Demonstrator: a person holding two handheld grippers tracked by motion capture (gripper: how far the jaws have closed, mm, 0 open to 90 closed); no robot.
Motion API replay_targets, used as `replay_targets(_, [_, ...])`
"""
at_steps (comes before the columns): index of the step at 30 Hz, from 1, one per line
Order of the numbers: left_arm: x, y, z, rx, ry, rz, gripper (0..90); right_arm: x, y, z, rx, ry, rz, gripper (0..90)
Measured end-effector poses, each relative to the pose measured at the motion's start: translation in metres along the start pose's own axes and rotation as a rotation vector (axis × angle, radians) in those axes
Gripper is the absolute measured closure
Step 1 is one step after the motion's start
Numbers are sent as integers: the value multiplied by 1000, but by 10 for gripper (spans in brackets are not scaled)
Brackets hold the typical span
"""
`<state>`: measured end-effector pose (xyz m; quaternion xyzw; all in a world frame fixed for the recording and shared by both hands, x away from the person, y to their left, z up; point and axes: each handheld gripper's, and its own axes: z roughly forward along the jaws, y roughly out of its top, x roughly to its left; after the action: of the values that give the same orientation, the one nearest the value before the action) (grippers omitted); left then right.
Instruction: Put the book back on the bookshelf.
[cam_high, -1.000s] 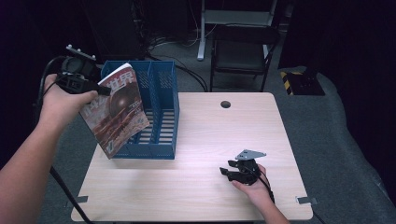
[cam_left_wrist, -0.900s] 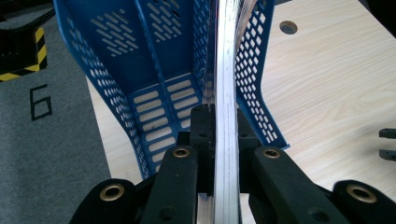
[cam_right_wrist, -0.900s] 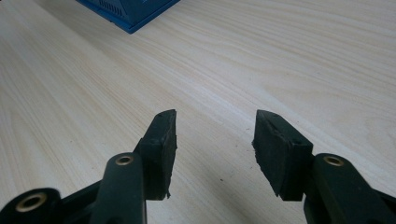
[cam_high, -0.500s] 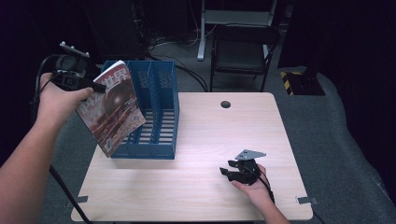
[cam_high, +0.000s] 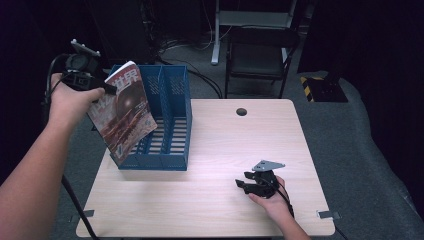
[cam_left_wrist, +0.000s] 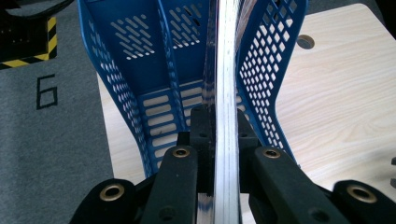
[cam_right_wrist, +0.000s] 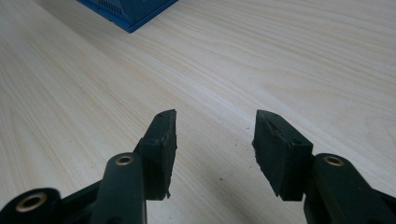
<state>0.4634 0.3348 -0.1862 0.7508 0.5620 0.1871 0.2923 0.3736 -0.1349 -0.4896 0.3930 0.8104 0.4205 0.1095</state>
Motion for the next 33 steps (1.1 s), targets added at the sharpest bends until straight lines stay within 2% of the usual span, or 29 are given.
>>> replay_targets(8, [-1, 8, 9, 5, 9, -26, 837, -1, 0, 0, -1, 1, -4, 489])
replay_targets(16, [-2, 14, 16, 1, 15, -36, 837, -1, 0, 0, 1, 0, -2, 489])
replay_targets(22, [-4, 21, 19, -2, 38, -34, 837, -1, 0, -1, -3, -3, 2, 489])
replay_targets(33, [-4, 28, 32, -4, 42, -71, 837, -2, -1, -2, -7, 2, 1, 490])
